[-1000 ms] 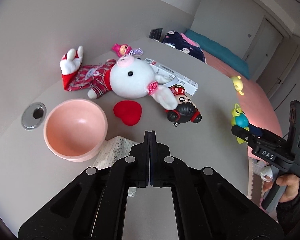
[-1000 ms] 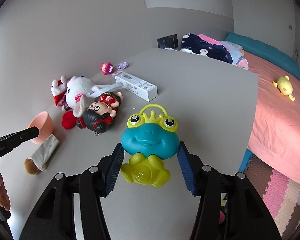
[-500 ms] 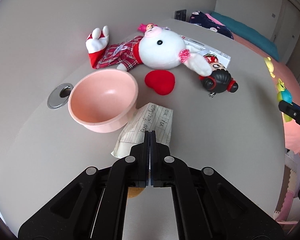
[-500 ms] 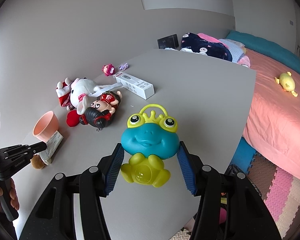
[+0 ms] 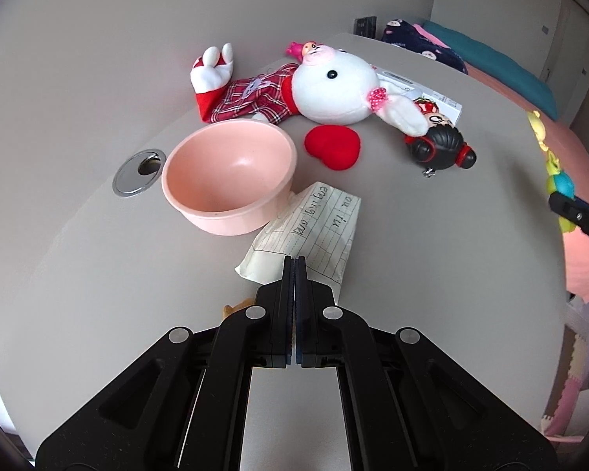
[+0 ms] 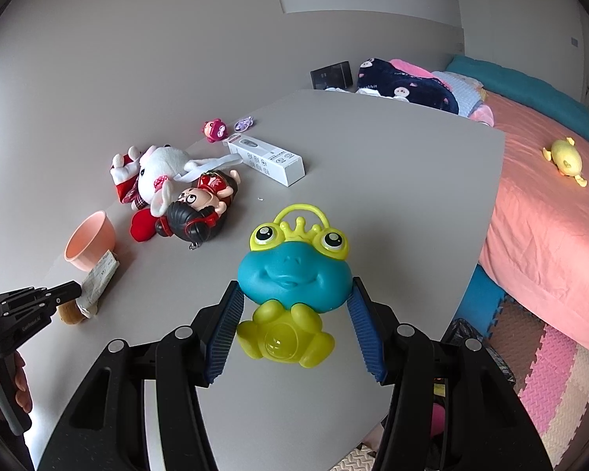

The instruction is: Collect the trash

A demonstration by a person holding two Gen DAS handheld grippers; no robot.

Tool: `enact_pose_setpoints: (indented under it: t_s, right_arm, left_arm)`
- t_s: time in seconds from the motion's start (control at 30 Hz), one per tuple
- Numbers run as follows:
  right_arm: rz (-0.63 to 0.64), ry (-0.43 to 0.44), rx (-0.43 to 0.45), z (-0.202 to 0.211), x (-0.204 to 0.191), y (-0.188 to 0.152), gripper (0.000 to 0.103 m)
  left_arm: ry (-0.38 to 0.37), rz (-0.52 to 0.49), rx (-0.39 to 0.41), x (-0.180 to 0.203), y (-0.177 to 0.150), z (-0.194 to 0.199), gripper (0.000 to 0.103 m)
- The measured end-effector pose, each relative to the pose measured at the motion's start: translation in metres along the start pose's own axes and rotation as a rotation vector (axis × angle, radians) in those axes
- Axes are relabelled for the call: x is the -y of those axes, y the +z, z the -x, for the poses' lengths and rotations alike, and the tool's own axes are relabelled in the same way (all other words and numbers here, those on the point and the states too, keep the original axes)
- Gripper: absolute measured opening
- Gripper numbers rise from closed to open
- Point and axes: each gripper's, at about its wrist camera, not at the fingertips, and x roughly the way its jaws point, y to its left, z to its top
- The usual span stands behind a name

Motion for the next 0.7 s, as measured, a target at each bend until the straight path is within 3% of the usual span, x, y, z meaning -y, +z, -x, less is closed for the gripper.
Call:
enact_pose_setpoints:
  t_s: [0.13, 0.2, 0.27, 0.3, 0.33, 0.37, 0.47, 0.7]
  right_arm:
    - [-0.011, -0.001, -0.001, 0.0, 0.003, 0.0, 0.056]
    - [-0.014, 0.001, -0.003, 0.001, 0.005, 0.0, 0.056]
    - [-0.014, 0.002, -0.002, 0.001, 0.005, 0.001, 0.056]
    - [-0.013, 0.003, -0.001, 0.001, 0.005, 0.001, 0.056]
    - [-0.013, 0.007, -0.001, 0.001, 0.004, 0.001, 0.056]
    - [-0.012, 0.009, 0.0, 0.001, 0.004, 0.001, 0.056]
    - [-0.009, 0.008, 0.0, 0.001, 0.005, 0.0, 0.056]
    - [-0.024, 0.011, -0.007, 0.001, 0.009, -0.002, 0.056]
  left_arm:
    - [-0.085, 0.065, 0.0, -0.006, 0.002, 0.008, 0.0]
    - [-0.18, 0.096, 0.006, -0.01, 0.0, 0.012, 0.0]
    - [-0.151, 0.083, -0.021, -0.007, -0.001, 0.012, 0.002]
    - [-0.119, 0.06, -0.014, -0.003, -0.001, 0.012, 0.011]
    - [-0.108, 0.051, -0.009, -0.001, -0.002, 0.013, 0.067]
    - [-0.104, 0.048, 0.012, 0.0, -0.002, 0.015, 0.095]
    - [-0.085, 0.031, 0.054, 0.004, -0.003, 0.018, 0.097]
    - [0.125, -0.036, 0.035, 0.005, 0.002, -0.008, 0.097]
